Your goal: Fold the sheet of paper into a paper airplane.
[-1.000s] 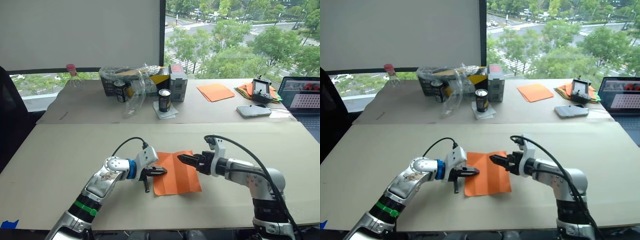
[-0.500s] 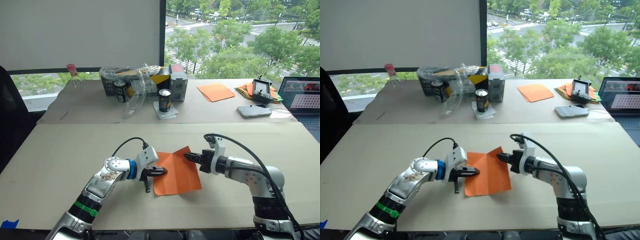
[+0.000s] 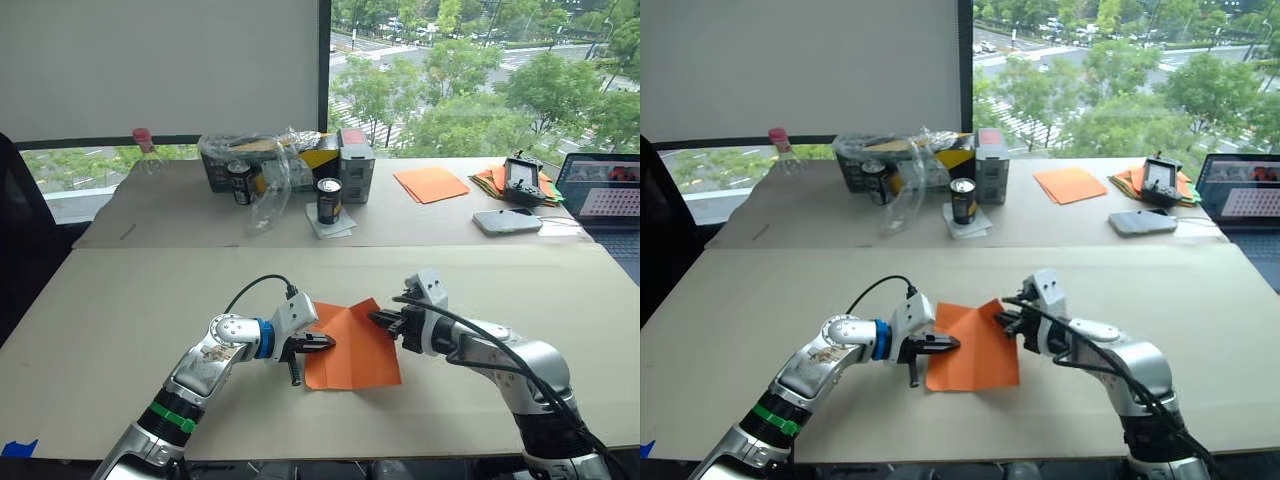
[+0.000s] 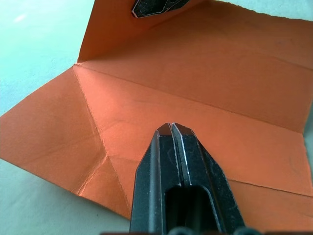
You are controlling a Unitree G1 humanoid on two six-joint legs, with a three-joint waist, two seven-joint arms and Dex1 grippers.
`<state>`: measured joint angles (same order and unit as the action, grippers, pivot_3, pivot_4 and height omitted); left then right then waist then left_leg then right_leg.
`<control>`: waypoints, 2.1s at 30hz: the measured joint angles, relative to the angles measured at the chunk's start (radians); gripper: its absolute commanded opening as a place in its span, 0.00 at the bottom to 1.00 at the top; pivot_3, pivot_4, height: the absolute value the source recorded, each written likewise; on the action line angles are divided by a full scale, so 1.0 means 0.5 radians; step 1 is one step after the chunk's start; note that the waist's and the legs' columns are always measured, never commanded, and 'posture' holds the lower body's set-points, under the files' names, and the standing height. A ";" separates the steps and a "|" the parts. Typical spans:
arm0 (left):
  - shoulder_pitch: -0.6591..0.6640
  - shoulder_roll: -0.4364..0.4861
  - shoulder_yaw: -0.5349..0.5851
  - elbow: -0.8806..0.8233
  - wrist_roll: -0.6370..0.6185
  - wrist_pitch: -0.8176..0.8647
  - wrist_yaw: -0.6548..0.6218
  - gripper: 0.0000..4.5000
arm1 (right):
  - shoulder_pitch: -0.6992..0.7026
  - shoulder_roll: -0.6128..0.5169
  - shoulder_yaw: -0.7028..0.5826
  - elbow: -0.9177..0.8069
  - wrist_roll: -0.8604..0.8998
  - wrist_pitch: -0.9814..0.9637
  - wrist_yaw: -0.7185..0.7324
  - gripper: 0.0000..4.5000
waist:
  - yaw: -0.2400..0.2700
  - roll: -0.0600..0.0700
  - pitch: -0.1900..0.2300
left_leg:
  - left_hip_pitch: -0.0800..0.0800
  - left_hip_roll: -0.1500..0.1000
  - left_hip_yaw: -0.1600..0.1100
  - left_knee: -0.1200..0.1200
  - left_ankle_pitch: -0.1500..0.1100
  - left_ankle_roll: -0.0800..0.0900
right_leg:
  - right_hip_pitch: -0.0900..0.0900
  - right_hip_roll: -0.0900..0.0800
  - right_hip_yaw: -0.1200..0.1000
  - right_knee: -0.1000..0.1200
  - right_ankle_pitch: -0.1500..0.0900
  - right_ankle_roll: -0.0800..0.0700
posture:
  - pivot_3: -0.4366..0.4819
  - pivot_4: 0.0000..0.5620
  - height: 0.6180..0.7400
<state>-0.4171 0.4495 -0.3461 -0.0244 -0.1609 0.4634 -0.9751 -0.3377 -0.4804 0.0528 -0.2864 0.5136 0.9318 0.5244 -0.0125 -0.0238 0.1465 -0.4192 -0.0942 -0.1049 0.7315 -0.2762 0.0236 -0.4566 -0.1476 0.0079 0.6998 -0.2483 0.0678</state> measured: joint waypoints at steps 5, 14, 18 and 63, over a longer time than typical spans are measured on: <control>-0.008 -0.005 -0.009 0.002 0.000 -0.003 -0.003 0.00 | 0.048 -0.142 0.243 -0.016 -0.314 -0.388 0.085 0.01 | 0.002 0.000 0.000 | 0.000 0.000 0.000 0.000 0.000 0.000 | 0.000 0.000 0.000 -0.001 0.000 0.000 | 0.48 0.27 0.43; -0.020 -0.007 -0.007 0.017 0.000 -0.004 -0.006 0.00 | 0.187 -0.224 0.440 -0.016 -0.798 -1.057 0.127 0.01 | 0.002 0.000 0.000 | 0.000 0.000 0.000 0.000 0.000 0.000 | 0.000 0.000 0.000 -0.001 0.000 0.000 | 0.48 0.27 0.43; -0.021 -0.008 -0.006 0.018 0.000 -0.004 -0.006 0.00 | 0.228 -0.304 0.540 0.019 -1.045 -1.370 0.153 0.01 | 0.002 0.000 0.000 | 0.000 0.000 0.000 0.000 0.000 0.000 | 0.000 0.000 0.000 -0.001 0.000 0.000 | 0.48 0.27 0.43; -0.278 -0.425 -0.030 0.453 0.225 -0.183 0.370 0.00 | 0.215 -0.335 0.593 0.432 -1.878 -2.402 0.050 0.07 | -0.003 -0.005 -0.001 | 0.000 0.000 0.001 0.003 0.001 -0.002 | 0.000 0.001 0.001 0.003 0.000 0.000 | 0.48 0.27 0.43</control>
<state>-0.5563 0.2368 -0.3609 0.2022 -0.0483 0.3720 -0.7900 -0.2301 -0.6478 0.3494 -0.0706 -0.4256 -0.2694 0.5495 -0.0139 -0.0265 0.1458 -0.4193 -0.0940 -0.1043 0.7328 -0.2757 0.0225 -0.4564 -0.1468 0.0082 0.7013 -0.2483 0.0678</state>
